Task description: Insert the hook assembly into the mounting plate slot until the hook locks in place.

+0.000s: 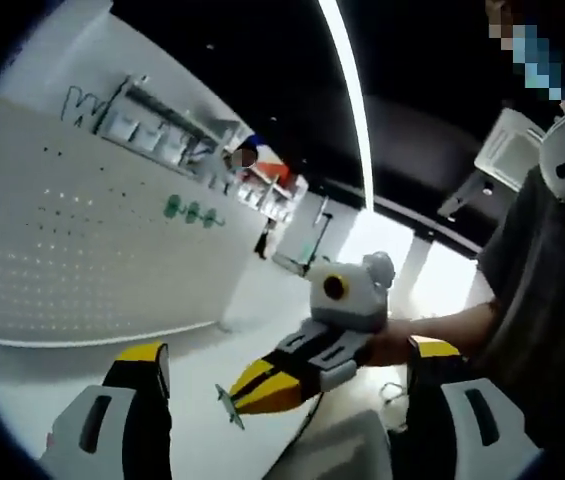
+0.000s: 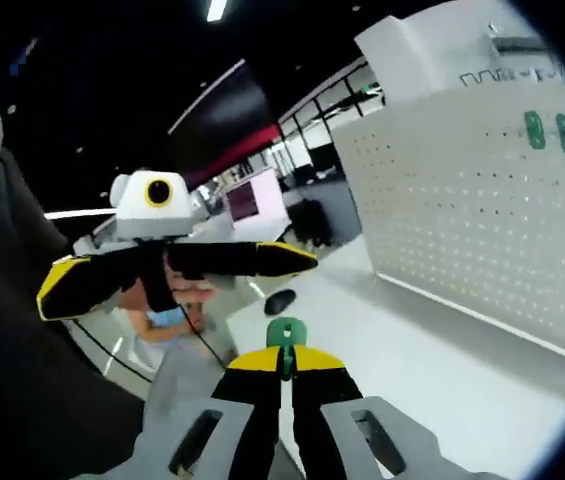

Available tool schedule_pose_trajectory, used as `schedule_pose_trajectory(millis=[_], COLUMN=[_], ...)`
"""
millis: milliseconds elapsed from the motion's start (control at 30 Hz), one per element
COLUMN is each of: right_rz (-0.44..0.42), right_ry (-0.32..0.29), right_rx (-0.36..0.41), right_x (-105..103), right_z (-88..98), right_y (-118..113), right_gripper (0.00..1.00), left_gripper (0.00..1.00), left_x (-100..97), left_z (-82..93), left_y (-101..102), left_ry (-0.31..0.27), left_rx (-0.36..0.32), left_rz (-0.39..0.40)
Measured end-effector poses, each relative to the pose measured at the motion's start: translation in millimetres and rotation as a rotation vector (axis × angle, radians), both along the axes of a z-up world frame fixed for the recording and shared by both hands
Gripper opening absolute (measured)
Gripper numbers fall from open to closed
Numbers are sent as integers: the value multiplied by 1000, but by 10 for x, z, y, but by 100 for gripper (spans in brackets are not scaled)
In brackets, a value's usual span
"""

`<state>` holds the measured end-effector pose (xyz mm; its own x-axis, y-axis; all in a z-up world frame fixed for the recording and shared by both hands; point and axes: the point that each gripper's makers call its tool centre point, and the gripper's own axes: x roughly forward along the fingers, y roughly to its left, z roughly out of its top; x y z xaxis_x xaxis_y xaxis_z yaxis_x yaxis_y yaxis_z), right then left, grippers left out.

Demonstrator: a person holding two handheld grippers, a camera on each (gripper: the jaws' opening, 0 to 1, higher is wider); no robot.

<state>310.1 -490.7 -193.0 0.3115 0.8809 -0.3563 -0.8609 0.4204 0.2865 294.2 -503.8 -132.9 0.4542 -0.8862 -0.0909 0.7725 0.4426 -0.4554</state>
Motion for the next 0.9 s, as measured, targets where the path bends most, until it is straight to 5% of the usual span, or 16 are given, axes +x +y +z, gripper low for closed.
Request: schedule_pose_trajectory(millis=[167,333,633,900], right_rz=[-65,-109,-173,-302], right_ry=[-121,-139,-293,-360], right_rx=[-79,-81,-166,-195], right_x=[178,271,480,815], right_z=[16,73,179,293], right_y=[-56,-68,-115,-332], right_gripper=[0,0,0,0], left_gripper=[100,100,100,100], left_x=[46,111,289,329], left_z=[-145,-170,-59,-120], left_y=[109,216,456,675], left_ry=[92,77,73,66], left_rx=[20,51,7,95], left_rz=[46,113,239,317])
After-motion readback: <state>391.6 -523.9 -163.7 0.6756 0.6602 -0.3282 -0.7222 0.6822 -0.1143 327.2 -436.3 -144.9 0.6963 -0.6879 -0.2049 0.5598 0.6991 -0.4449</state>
